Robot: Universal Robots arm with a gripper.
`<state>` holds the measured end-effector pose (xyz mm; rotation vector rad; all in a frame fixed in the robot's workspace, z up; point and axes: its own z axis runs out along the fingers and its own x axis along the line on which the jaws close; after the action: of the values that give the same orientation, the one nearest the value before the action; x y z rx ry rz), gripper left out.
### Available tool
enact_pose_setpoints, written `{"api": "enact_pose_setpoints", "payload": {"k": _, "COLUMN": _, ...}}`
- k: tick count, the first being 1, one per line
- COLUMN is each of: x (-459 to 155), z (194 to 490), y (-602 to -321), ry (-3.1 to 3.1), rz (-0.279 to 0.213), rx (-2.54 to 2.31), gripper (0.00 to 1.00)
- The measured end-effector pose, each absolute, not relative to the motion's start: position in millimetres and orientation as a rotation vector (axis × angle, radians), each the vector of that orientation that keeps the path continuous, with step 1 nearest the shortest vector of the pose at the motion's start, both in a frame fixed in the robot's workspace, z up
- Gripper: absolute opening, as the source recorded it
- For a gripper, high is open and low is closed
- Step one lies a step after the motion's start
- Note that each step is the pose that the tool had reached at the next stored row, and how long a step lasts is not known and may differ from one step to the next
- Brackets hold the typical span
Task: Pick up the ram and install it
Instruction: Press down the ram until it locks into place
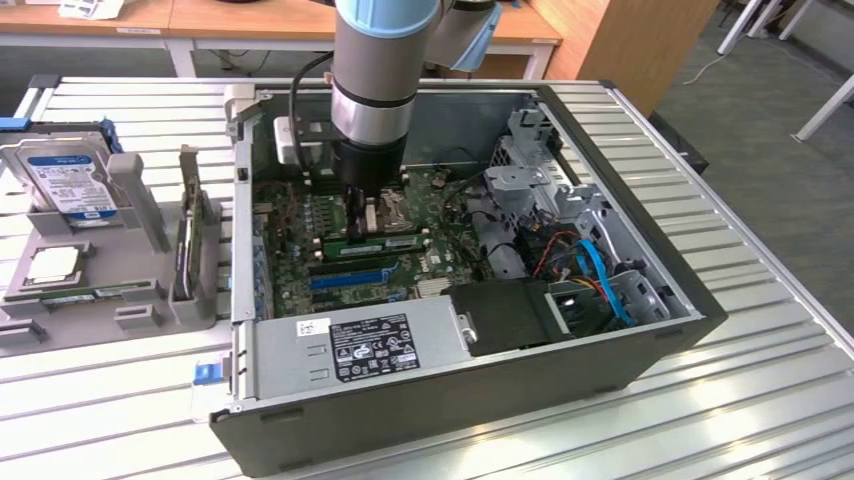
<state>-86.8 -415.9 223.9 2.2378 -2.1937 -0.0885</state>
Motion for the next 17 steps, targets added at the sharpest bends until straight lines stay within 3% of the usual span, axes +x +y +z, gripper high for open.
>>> {"api": "enact_pose_setpoints", "payload": {"k": 17, "x": -86.8, "z": 223.0, "y": -415.9, "ry": -2.194, "rz": -0.089, "rx": 2.238, "gripper": 0.1}}
